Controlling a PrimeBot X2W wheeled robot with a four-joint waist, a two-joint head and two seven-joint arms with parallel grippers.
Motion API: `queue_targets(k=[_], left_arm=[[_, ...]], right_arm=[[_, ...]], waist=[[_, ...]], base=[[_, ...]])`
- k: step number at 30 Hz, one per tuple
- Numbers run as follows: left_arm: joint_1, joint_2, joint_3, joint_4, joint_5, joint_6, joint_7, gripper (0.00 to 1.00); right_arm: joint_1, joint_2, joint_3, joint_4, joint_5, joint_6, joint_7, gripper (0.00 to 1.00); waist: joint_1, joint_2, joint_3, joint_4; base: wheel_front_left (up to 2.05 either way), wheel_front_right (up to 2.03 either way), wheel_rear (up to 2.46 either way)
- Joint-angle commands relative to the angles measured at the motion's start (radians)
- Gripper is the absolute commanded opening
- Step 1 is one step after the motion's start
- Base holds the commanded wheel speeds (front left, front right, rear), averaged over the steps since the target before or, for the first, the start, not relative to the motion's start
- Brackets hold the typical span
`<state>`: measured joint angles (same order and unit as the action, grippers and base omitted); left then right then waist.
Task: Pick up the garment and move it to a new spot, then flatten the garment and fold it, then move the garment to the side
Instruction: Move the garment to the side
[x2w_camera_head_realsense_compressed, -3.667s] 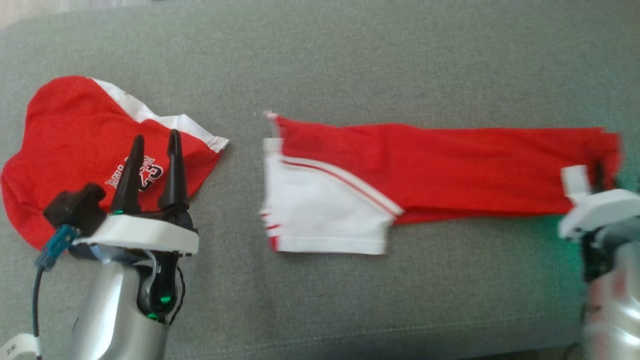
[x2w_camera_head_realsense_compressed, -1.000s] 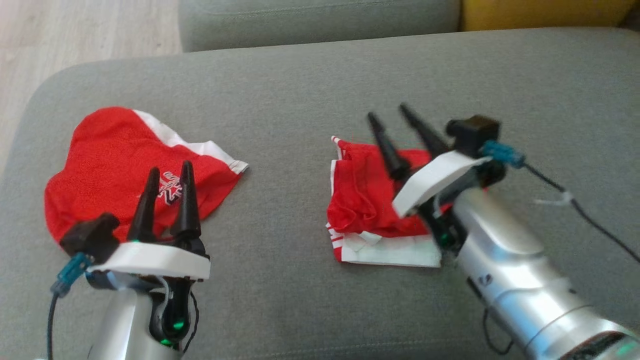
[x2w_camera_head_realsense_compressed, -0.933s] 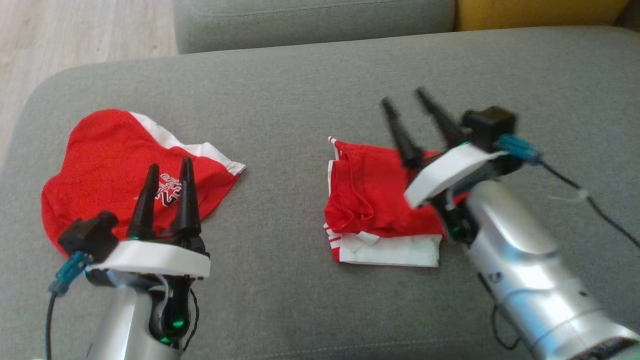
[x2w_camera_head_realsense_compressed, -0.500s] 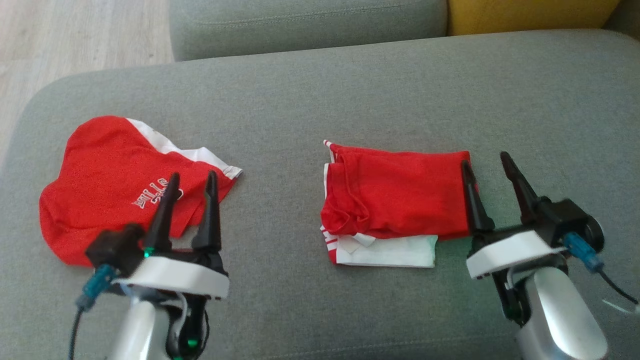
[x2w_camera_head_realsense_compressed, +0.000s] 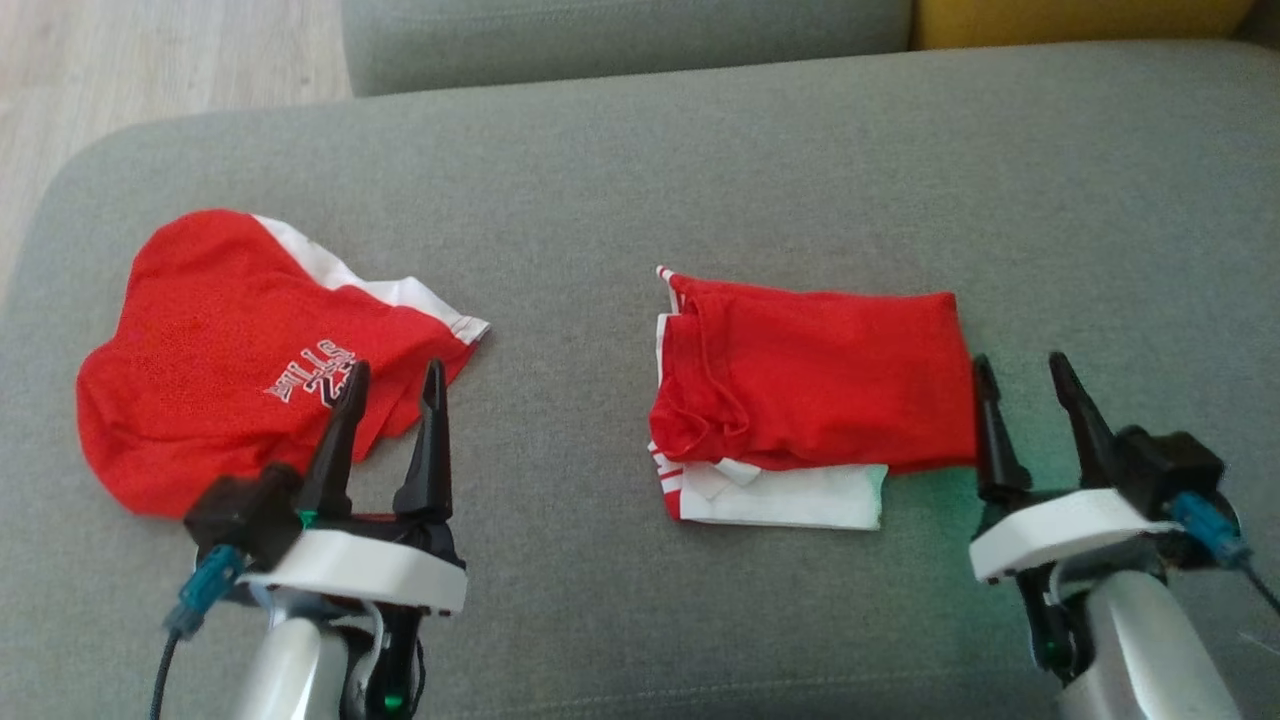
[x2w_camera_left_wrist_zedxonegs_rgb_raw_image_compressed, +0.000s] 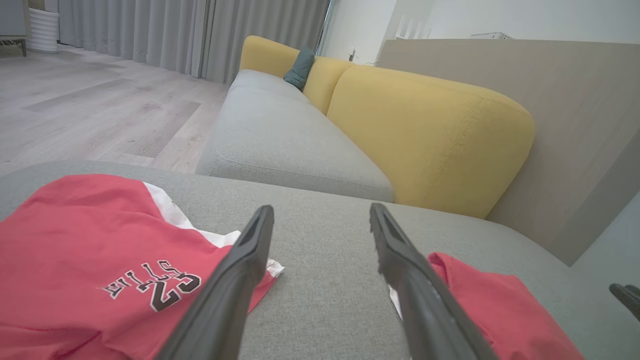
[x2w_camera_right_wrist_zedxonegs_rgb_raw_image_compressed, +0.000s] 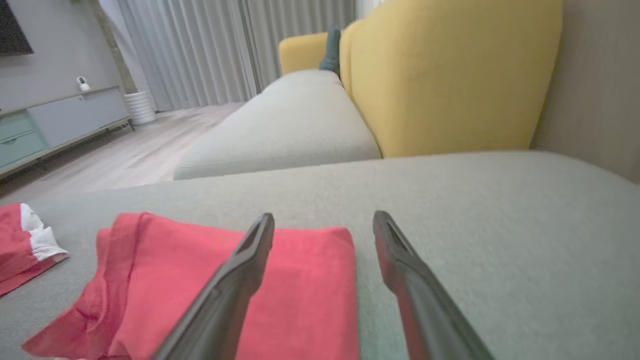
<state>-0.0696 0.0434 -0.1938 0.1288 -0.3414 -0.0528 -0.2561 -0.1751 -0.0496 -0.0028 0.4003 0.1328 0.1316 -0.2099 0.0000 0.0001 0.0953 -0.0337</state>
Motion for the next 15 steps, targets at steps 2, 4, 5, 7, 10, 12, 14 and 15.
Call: queue_targets(k=[2, 4, 5, 7, 10, 12, 14, 15], left_arm=[[-0.058, 0.007, 0.030, -0.031, 0.005, -0.005, -0.006, 1.00], [-0.065, 0.007, 0.027, -0.024, 0.007, -0.010, -0.006, 1.00], [-0.069, 0.007, 0.025, -0.020, 0.009, -0.013, -0.006, 1.00], [-0.076, 0.007, 0.023, -0.014, 0.012, -0.018, -0.006, 1.00], [-0.086, 0.007, 0.025, -0.004, 0.018, -0.024, -0.006, 1.00], [-0.090, 0.007, 0.027, -0.001, 0.020, -0.026, -0.006, 1.00], [-0.096, 0.007, 0.029, 0.002, 0.024, -0.029, -0.006, 1.00], [-0.099, 0.007, 0.029, 0.003, 0.025, -0.031, -0.006, 1.00]], right_arm=[[-0.050, -0.001, 0.004, 0.024, 0.053, -0.001, 0.022, 1.00], [-0.070, -0.001, -0.006, 0.077, 0.093, -0.001, 0.032, 1.00], [-0.082, -0.001, -0.006, 0.106, 0.103, -0.001, 0.036, 1.00], [-0.108, -0.001, 0.001, 0.160, 0.149, -0.001, 0.031, 1.00], [-0.150, -0.001, 0.020, 0.234, 0.187, -0.001, 0.013, 1.00], [-0.164, -0.001, 0.028, 0.255, 0.202, -0.001, 0.006, 1.00], [-0.190, -0.001, 0.039, 0.297, 0.217, -0.001, -0.009, 1.00], [-0.202, -0.001, 0.046, 0.317, 0.226, -0.001, -0.015, 1.00]], waist=[[0.0000, -0.0001, 0.026, 0.010], [0.0000, -0.0001, 0.043, 0.016], [0.0000, -0.0001, 0.050, 0.019], [0.0000, -0.0001, 0.063, 0.025], [0.0000, -0.0001, 0.081, 0.033], [0.0000, -0.0001, 0.086, 0.035], [0.0000, -0.0001, 0.094, 0.038], [0.0000, -0.0001, 0.098, 0.039]], base=[[0.00, 0.00, 0.00], [0.00, 0.00, 0.00], [0.00, 0.00, 0.00], [0.00, 0.00, 0.00], [0.00, 0.00, 0.00], [0.00, 0.00, 0.00], [0.00, 0.00, 0.00], [0.00, 0.00, 0.00]])
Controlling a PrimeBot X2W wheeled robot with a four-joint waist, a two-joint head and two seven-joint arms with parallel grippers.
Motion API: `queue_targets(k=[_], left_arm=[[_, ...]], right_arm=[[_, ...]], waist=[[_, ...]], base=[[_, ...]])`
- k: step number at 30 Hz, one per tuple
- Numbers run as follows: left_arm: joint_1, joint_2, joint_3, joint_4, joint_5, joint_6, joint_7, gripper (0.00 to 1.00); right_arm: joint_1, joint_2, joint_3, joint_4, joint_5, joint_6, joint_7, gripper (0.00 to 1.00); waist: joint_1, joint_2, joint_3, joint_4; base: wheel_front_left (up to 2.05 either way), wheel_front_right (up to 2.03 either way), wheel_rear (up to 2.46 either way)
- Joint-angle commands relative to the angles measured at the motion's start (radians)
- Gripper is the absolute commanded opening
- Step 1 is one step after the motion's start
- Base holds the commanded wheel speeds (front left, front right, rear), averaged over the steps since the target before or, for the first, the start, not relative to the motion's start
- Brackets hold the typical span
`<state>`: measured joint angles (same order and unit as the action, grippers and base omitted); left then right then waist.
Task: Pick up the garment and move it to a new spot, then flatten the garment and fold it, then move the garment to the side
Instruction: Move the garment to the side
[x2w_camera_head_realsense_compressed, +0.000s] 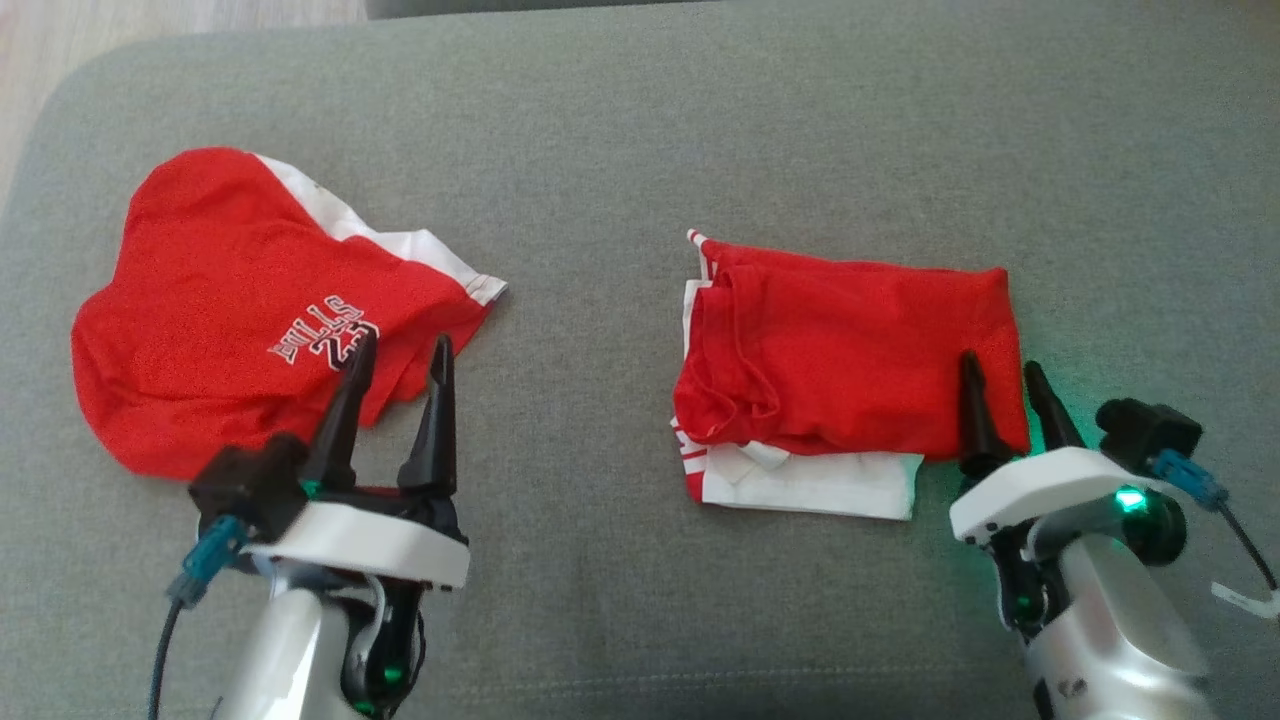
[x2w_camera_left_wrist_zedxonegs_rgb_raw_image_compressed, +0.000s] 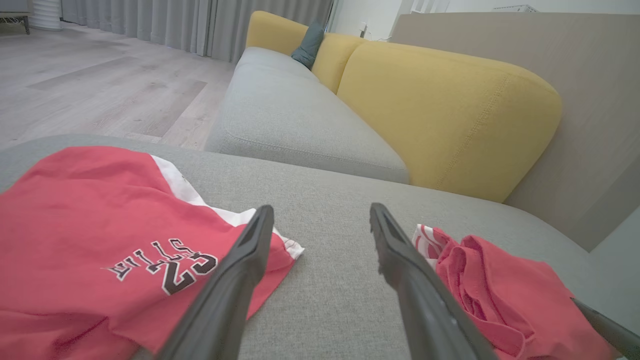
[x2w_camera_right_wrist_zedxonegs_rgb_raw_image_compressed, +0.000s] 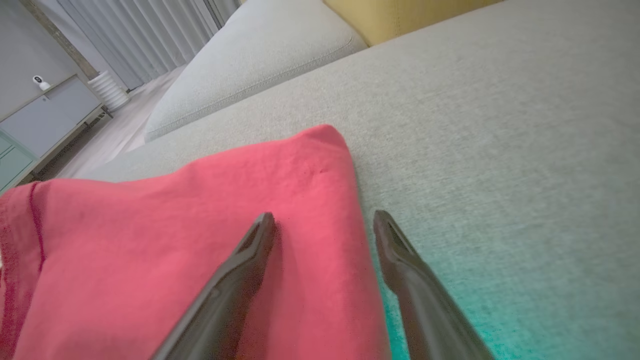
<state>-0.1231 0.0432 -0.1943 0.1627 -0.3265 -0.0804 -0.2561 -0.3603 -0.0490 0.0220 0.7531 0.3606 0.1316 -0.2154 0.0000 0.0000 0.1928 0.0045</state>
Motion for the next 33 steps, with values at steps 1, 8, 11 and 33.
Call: queue_targets(k=[1, 8, 11, 33], left_arm=[[-0.048, 0.007, 0.031, -0.031, 0.011, -0.004, -0.006, 1.00], [-0.064, 0.007, 0.041, -0.027, 0.018, -0.012, -0.006, 1.00], [-0.067, 0.007, 0.045, -0.027, 0.019, -0.013, -0.006, 1.00], [-0.162, 0.007, -0.003, -0.049, 0.040, -0.033, -0.006, 1.00]], right_arm=[[-0.029, -0.001, 0.028, -0.016, 0.008, -0.001, -0.014, 1.00], [-0.101, -0.001, 0.115, 0.118, 0.033, -0.001, -0.027, 0.12], [-0.131, -0.001, 0.134, 0.134, -0.031, -0.001, -0.039, 0.00], [-0.288, -0.357, 0.110, -0.125, -0.460, -0.001, 0.083, 0.00]], waist=[[0.0000, 0.0000, 0.005, 0.002], [0.0000, 0.0000, 0.024, -0.001], [0.0000, 0.0000, 0.025, -0.016], [0.0000, 0.0000, 0.128, -0.179]], base=[[0.00, 0.00, 0.00], [0.00, 0.00, 0.00], [0.00, 0.00, 0.00], [0.00, 0.00, 0.00]])
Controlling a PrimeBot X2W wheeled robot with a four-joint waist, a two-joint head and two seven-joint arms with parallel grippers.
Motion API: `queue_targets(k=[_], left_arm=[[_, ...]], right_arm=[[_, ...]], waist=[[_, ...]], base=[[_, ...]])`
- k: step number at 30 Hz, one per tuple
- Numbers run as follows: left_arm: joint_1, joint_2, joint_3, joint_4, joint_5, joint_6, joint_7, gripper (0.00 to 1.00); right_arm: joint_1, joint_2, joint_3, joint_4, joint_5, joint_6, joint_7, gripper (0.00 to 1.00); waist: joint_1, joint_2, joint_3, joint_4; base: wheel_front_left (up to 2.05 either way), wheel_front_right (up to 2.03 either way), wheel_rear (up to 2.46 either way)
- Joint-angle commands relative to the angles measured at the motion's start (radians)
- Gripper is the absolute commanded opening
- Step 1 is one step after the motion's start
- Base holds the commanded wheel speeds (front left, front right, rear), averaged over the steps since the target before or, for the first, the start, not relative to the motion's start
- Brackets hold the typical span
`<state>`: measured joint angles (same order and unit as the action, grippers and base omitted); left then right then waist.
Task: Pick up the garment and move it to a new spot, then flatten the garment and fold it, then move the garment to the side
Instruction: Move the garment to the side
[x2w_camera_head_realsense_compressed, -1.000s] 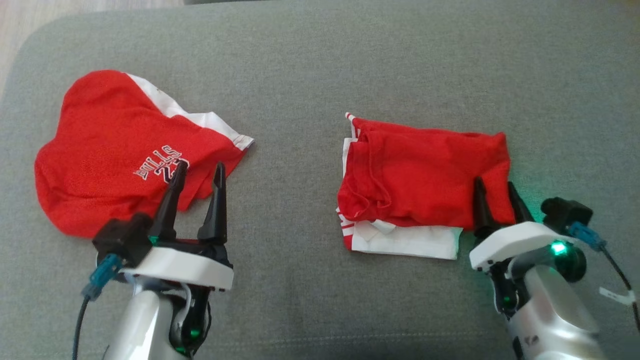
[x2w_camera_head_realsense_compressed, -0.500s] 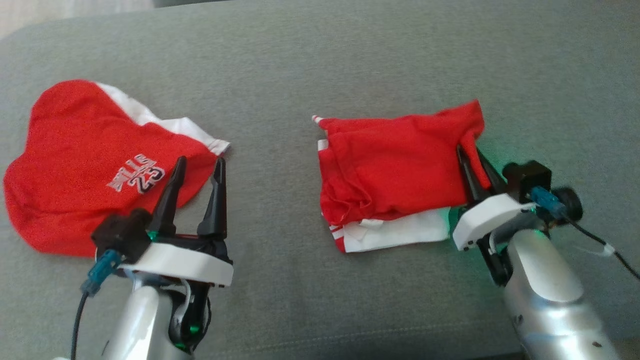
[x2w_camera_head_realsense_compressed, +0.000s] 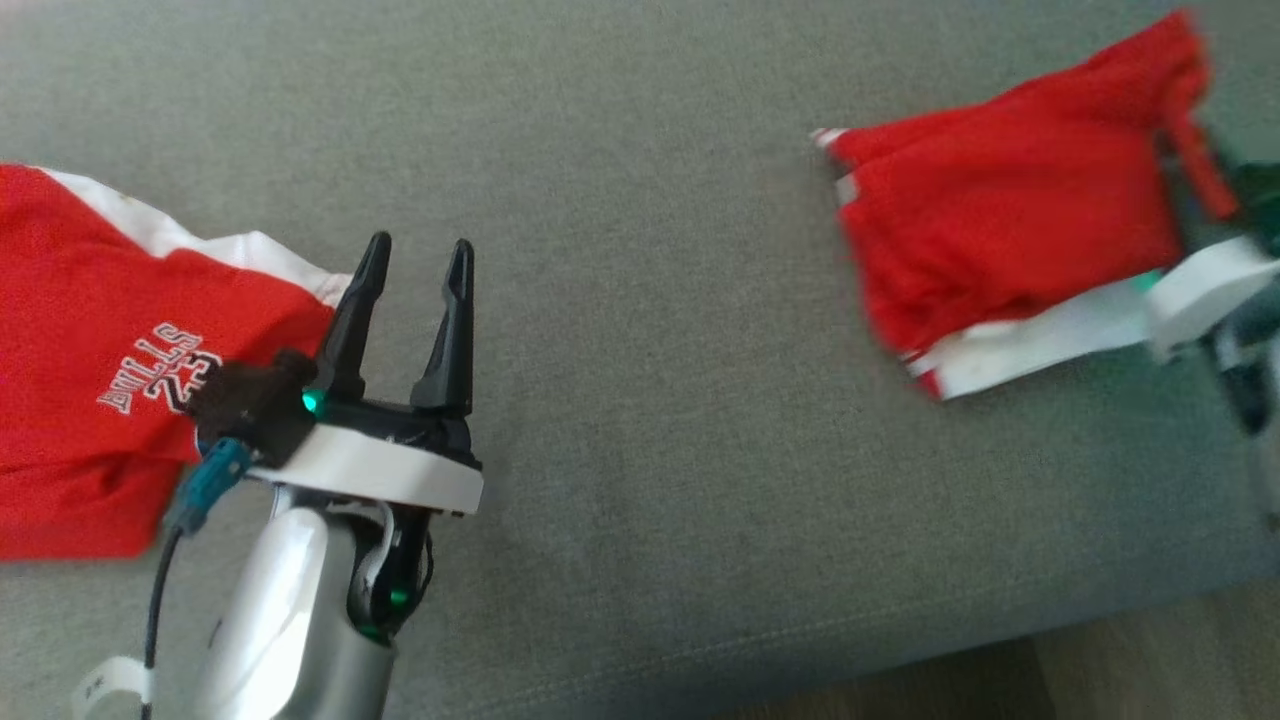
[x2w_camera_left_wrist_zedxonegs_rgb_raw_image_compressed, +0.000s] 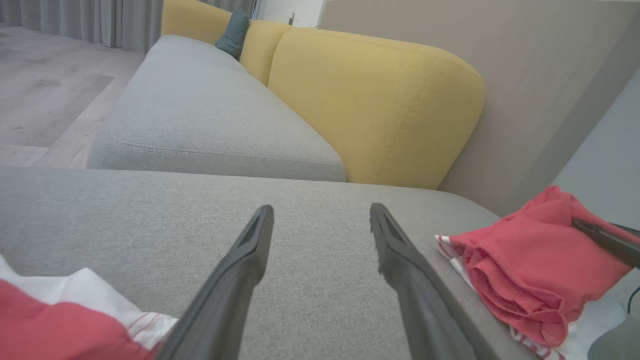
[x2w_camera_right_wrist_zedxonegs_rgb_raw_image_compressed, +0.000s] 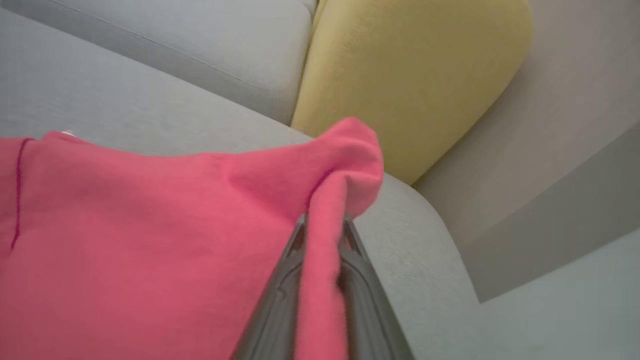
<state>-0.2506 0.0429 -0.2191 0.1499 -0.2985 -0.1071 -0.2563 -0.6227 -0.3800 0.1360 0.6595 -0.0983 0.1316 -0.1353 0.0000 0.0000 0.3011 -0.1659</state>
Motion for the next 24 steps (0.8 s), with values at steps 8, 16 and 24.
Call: queue_targets(k=[8, 16, 24], left_arm=[[-0.055, 0.007, 0.027, -0.029, 0.018, -0.014, -0.006, 1.00], [-0.055, 0.007, 0.037, -0.019, 0.021, -0.020, -0.006, 1.00], [-0.048, 0.007, 0.036, -0.010, 0.010, -0.022, -0.006, 1.00]], right_arm=[[-0.036, -0.046, -0.152, -0.055, -0.017, -0.001, 0.065, 0.00], [-0.009, -0.006, -0.233, -0.101, -0.058, -0.001, 0.103, 0.00], [0.030, 0.028, -0.261, -0.146, -0.020, -0.001, 0.136, 1.00]], waist=[[0.0000, 0.0000, 0.054, -0.005], [0.0000, 0.0000, 0.062, 0.006], [0.0000, 0.0000, 0.037, 0.011]], base=[[0.00, 0.00, 0.00], [0.00, 0.00, 0.00], [0.00, 0.00, 0.00]])
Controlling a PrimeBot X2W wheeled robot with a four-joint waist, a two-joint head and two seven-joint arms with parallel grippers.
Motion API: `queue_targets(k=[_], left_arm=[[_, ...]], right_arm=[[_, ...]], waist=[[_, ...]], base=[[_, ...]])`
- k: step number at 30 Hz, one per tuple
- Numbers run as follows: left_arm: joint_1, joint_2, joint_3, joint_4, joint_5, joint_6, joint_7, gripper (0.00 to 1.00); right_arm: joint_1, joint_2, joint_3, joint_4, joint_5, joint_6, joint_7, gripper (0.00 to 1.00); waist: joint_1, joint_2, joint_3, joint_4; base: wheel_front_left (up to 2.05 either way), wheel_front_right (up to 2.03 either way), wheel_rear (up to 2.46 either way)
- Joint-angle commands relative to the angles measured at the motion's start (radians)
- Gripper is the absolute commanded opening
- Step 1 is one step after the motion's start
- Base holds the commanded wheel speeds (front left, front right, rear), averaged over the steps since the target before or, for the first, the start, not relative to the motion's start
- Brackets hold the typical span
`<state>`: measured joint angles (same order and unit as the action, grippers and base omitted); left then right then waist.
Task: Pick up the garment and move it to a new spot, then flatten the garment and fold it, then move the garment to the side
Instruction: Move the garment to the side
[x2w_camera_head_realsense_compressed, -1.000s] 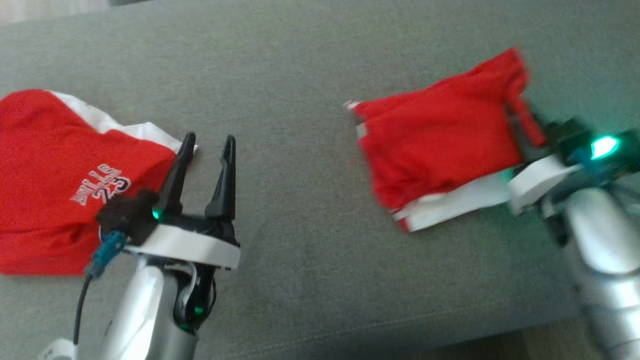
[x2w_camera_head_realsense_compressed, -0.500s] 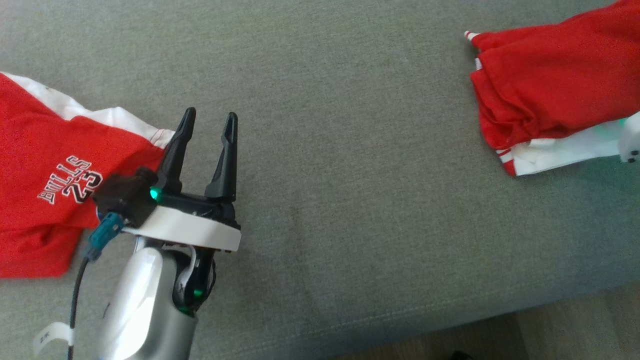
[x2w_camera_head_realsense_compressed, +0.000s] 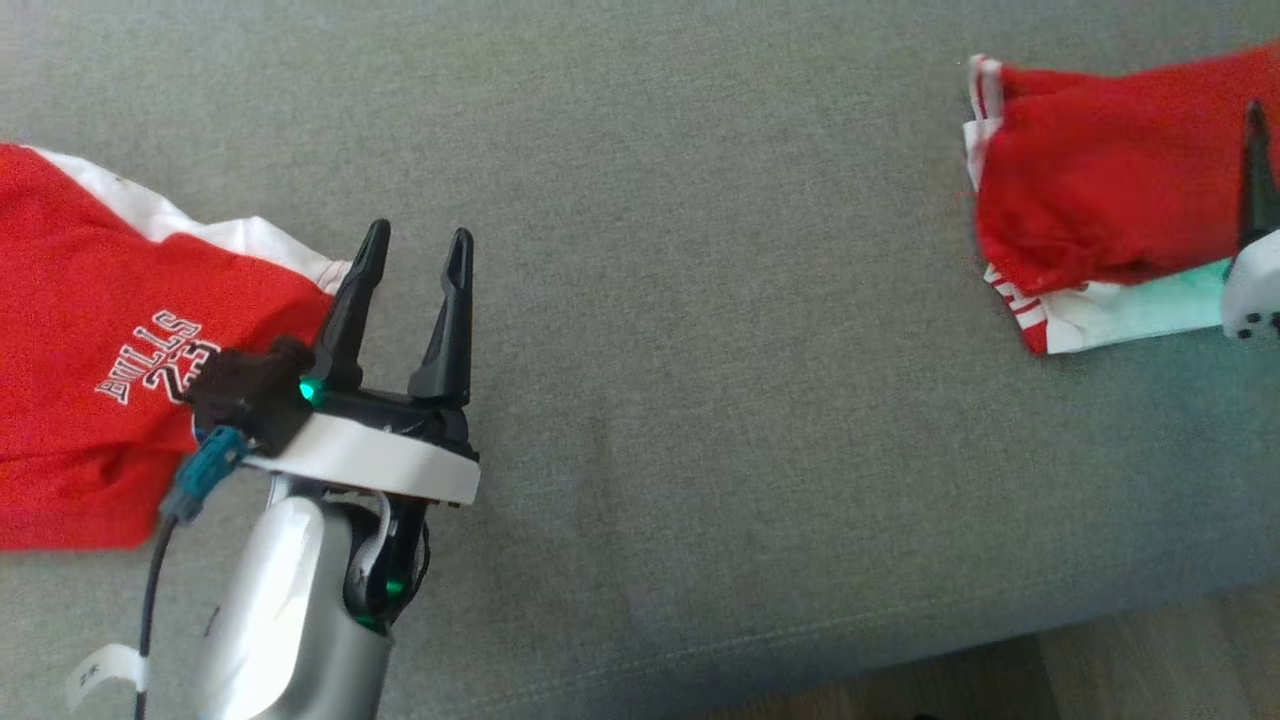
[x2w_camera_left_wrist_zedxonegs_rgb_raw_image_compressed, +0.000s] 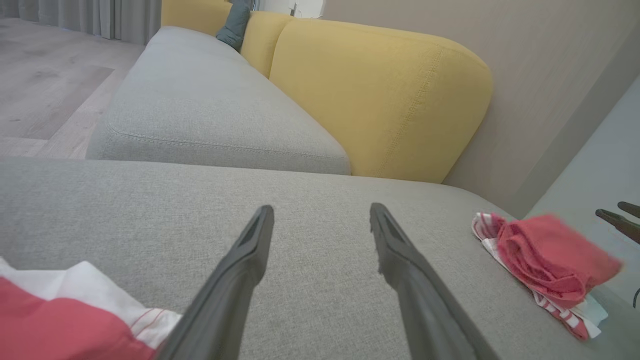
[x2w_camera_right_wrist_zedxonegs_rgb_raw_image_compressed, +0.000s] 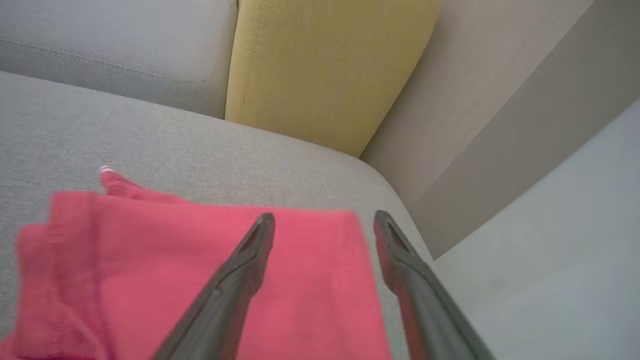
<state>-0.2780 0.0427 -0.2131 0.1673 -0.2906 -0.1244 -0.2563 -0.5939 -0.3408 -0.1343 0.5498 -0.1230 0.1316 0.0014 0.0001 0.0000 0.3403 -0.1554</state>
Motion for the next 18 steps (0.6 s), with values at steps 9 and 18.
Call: queue_targets(k=[9, 18], left_arm=[[0.005, 0.008, 0.031, -0.021, -0.021, -0.003, -0.006, 1.00], [0.064, 0.008, 0.038, -0.036, -0.044, 0.027, -0.006, 1.00]], right_arm=[[0.018, 0.054, 0.026, -0.151, 0.036, -0.001, -0.004, 1.00], [0.104, 0.242, 0.101, -0.246, 0.106, -0.001, -0.092, 1.00]], waist=[[-0.0001, 0.0000, -0.071, 0.013], [-0.0001, 0.0000, -0.190, 0.067]], base=[[0.00, 0.00, 0.00], [0.00, 0.00, 0.00]])
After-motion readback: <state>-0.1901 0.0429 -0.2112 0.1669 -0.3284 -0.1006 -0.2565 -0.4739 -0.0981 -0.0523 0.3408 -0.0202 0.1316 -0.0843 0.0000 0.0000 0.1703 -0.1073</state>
